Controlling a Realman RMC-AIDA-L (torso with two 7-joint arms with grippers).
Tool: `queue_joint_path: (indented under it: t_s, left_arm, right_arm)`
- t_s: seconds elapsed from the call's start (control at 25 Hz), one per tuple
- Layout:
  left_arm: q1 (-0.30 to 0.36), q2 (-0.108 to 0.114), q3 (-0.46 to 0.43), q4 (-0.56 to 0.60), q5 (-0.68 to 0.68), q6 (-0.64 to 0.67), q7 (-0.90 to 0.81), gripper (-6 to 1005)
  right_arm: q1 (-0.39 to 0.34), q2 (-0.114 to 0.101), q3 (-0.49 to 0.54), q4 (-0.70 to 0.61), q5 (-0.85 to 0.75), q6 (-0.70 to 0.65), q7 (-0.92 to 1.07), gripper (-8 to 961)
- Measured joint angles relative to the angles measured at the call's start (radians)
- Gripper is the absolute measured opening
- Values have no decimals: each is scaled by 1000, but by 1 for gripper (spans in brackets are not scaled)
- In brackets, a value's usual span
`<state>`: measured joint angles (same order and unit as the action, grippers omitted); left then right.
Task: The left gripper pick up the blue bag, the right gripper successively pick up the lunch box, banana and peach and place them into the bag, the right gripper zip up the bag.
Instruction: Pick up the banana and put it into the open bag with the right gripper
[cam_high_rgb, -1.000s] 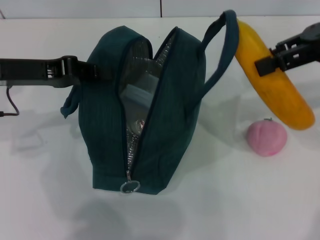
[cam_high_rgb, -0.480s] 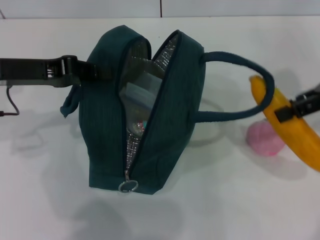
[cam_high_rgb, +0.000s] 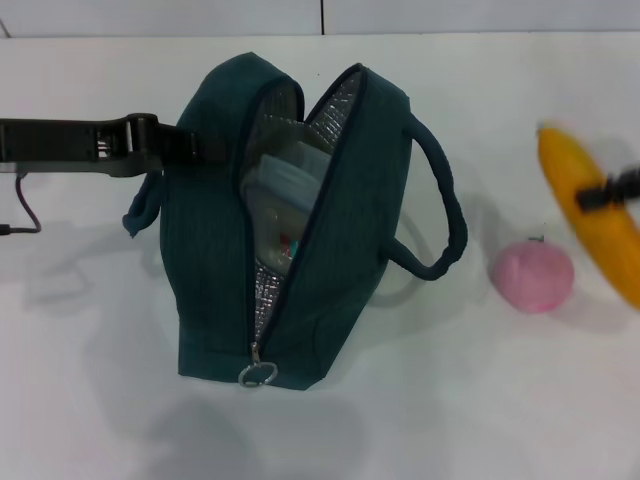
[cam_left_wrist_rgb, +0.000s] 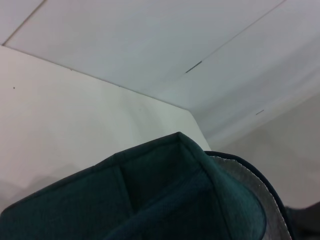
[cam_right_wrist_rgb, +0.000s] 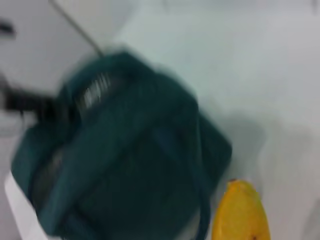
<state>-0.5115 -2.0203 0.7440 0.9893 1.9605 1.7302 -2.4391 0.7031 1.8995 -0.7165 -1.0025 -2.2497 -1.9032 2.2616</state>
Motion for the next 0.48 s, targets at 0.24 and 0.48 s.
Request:
queue_joint_path:
  t_s: [0.24, 0.48]
  left_arm:
    - [1, -2, 0, -1, 0, 11, 0, 32]
    - [-4, -6, -1, -1, -7, 35, 0, 32]
  right_arm:
    - [-1, -9, 96, -32, 321, -34, -21, 445]
    - [18, 11, 44, -4, 646, -36, -78, 447]
